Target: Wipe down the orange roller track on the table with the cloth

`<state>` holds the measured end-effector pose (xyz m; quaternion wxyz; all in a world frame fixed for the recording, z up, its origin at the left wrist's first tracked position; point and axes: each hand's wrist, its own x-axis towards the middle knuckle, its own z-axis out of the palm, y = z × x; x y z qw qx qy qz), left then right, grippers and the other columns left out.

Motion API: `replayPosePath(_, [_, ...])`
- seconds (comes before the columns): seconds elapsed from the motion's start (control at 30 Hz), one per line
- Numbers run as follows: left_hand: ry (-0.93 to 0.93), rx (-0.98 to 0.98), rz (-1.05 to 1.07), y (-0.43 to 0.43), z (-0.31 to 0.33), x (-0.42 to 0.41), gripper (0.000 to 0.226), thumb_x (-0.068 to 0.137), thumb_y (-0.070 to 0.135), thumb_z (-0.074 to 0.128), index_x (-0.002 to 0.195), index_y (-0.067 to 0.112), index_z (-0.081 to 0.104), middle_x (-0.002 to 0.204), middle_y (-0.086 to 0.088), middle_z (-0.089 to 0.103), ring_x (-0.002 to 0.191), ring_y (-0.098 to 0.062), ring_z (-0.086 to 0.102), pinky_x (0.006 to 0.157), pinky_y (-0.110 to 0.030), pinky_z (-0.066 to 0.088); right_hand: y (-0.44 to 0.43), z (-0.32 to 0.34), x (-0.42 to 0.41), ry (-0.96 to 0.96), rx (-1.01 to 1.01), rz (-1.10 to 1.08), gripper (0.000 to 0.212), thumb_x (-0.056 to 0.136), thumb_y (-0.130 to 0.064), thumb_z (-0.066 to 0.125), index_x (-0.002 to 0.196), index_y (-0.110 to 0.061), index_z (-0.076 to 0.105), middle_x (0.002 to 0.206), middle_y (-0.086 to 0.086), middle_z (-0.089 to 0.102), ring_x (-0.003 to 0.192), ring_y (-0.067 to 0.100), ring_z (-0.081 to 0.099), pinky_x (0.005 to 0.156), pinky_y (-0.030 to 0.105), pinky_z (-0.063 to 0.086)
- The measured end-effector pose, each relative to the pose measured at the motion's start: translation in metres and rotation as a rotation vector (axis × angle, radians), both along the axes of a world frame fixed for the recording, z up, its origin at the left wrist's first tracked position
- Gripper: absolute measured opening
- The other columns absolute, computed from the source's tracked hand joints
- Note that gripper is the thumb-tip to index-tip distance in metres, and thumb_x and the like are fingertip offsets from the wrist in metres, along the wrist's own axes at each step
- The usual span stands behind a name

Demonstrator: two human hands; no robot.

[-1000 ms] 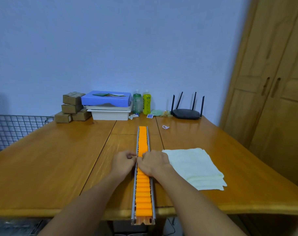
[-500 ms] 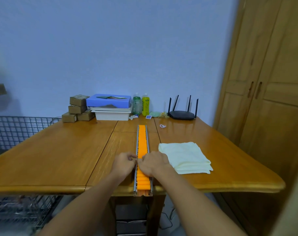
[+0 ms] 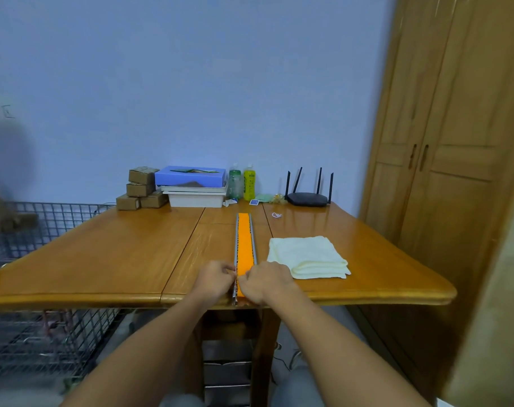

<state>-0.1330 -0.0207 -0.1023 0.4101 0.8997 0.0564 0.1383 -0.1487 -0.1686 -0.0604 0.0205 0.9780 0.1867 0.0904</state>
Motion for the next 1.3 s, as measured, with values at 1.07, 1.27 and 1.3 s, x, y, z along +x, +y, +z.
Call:
replayPosePath(1.07, [0.016,0.135,-0.046,-0.010,0.011,-0.057,0.016,0.099,0.017,0.062,0.110,0.015,0.073,0.095,0.000,0.070,0.085,-0.009,0.061,0.066,-0.022,0.045,-0.014,0.011,-0.074,-0.067,-0.079,0.020,0.040,0.100,-0.045,0.036,0.087,-0.014,0.057,0.089,0.007,0.056,0.092,0.026,0.061,0.081,0.039,0.049])
replayPosePath(1.27, [0.021,0.187,-0.020,-0.010,0.013,-0.061,0.012,0.098,0.018,0.062,0.103,0.018,0.074,0.094,0.001,0.069,0.084,-0.009,0.061,0.066,-0.023,0.046,-0.016,0.009,-0.072,-0.041,0.077,0.002,0.038,0.096,-0.043,0.041,0.081,-0.015,0.061,0.085,0.006,0.058,0.087,0.027,0.063,0.078,0.037,0.053])
replayPosePath(1.3, [0.024,0.199,0.002,-0.010,0.016,-0.060,0.011,0.098,0.018,0.062,0.099,0.019,0.073,0.092,0.000,0.069,0.083,-0.010,0.061,0.066,-0.025,0.048,-0.018,0.010,-0.070,-0.045,0.115,-0.003,0.038,0.095,-0.042,0.042,0.082,-0.014,0.064,0.085,0.006,0.060,0.086,0.027,0.063,0.077,0.037,0.052])
